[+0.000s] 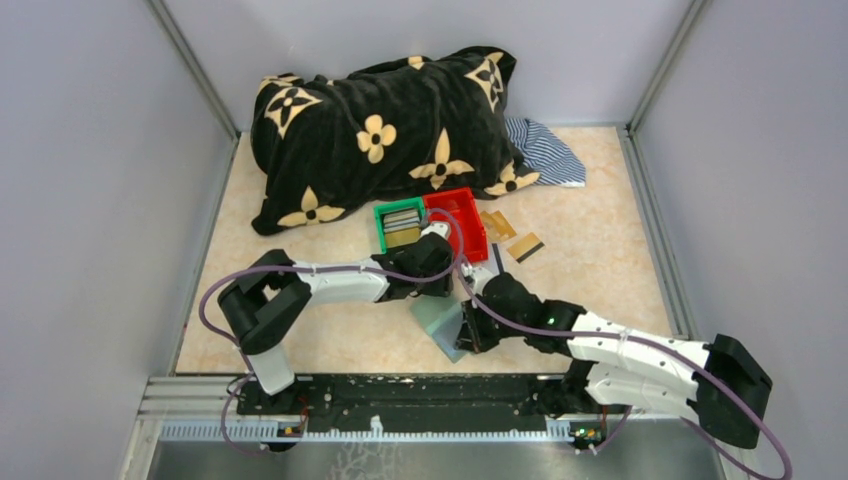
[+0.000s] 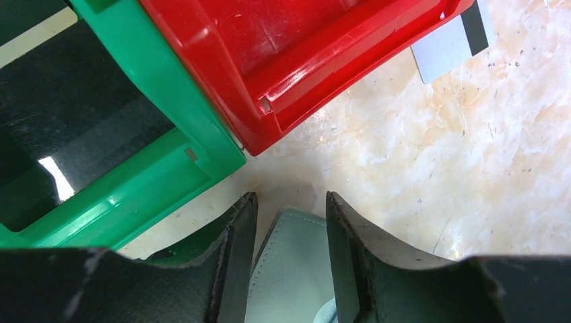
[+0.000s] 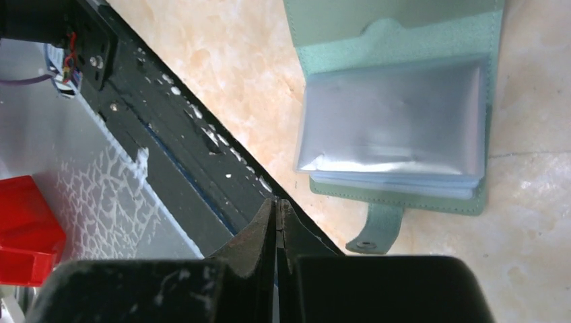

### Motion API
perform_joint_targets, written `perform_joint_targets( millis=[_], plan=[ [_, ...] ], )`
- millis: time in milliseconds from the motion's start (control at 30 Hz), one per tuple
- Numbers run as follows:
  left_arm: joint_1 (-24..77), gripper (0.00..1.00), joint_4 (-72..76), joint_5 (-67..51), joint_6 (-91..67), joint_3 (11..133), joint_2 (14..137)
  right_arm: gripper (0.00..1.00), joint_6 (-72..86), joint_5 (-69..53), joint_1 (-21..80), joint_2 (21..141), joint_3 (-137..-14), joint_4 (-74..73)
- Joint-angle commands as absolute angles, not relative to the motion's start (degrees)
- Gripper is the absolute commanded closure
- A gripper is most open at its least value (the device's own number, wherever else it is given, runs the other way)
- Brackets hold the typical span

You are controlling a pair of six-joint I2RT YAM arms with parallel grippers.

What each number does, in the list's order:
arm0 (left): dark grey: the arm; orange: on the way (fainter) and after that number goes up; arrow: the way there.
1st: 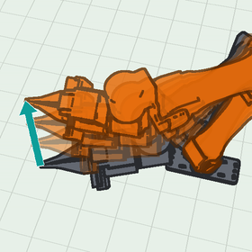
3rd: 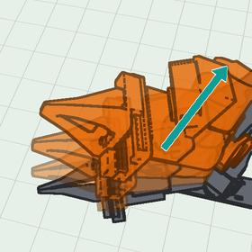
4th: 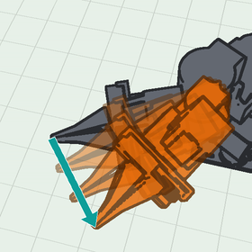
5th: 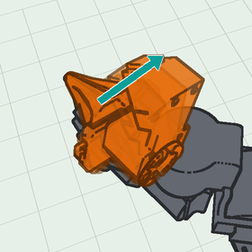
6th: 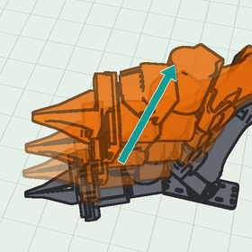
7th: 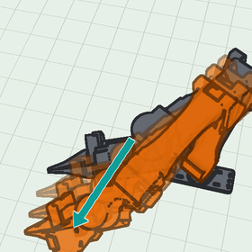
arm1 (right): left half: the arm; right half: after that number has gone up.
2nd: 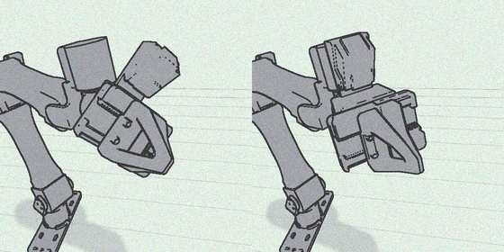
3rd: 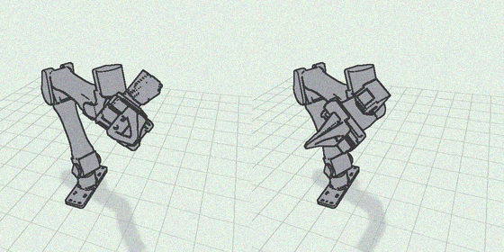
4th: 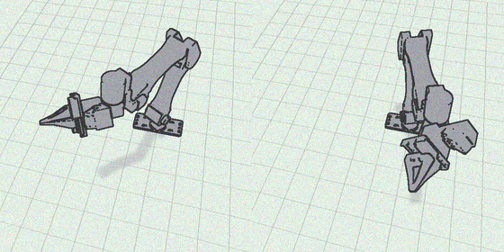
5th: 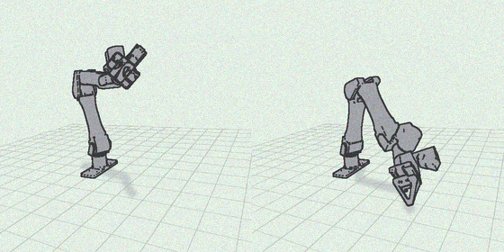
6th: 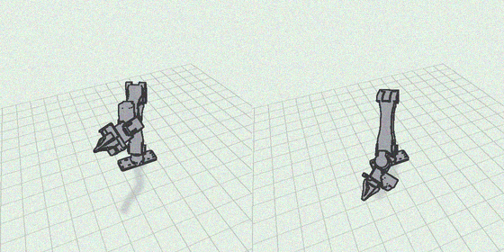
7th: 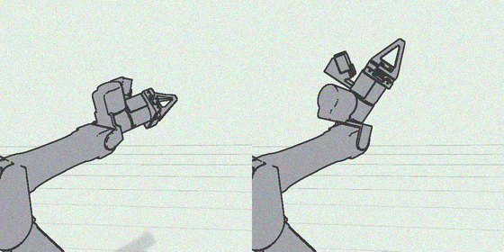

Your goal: Take the credit cards out of the card holder

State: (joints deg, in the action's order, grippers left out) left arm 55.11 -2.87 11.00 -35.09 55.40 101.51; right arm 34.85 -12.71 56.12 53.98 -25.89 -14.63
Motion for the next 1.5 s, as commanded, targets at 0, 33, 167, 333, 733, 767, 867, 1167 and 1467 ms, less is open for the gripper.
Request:
perform_joint_targets(
  millis=[0,33,167,333,733,767,867,1167,1467],
  plan=[
    [54.6,0.51,-9.4,9.3,-34.4,53.9,104.8,1.0,36.1,-10.5,57.2,52.8,-25.4,-18.3],
    [54.5,0.51,-9.4,9.3,-34.4,53.8,104.5,1.0,36.2,-9.9,57.2,52.9,-25.1,-18.8],
    [54.0,0.51,-8.9,8.6,-34.8,53.2,104.7,1.0,36.6,-8.8,57.2,53.7,-24.4,-20.5],
    [53.6,0.51,-9.1,7.5,-35.0,53.5,104.9,1.0,39.1,-7.3,57.1,53.6,-21.3,-18.8],
    [53.2,0.51,-11.8,9.0,-33.3,51.6,101.2,1.0,39.3,-9.1,45.4,65.1,-18.0,-6.1],
    [53.3,0.51,-12.0,9.0,-33.3,51.3,100.6,1.0,38.5,-8.8,44.2,65.7,-18.6,-6.7],
    [53.2,0.51,-13.1,9.1,-33.5,51.1,100.3,1.0,36.4,-9.6,39.8,67.0,-19.4,-6.9],
    [53.3,0.51,-14.2,8.2,-35.9,48.3,98.7,1.0,31.3,-13.2,32.5,72.9,-22.8,-5.6],
    [52.8,0.51,-15.8,12.3,-33.1,49.2,97.9,1.0,30.1,-15.6,32.5,72.8,-24.7,-5.8]
  ],
)
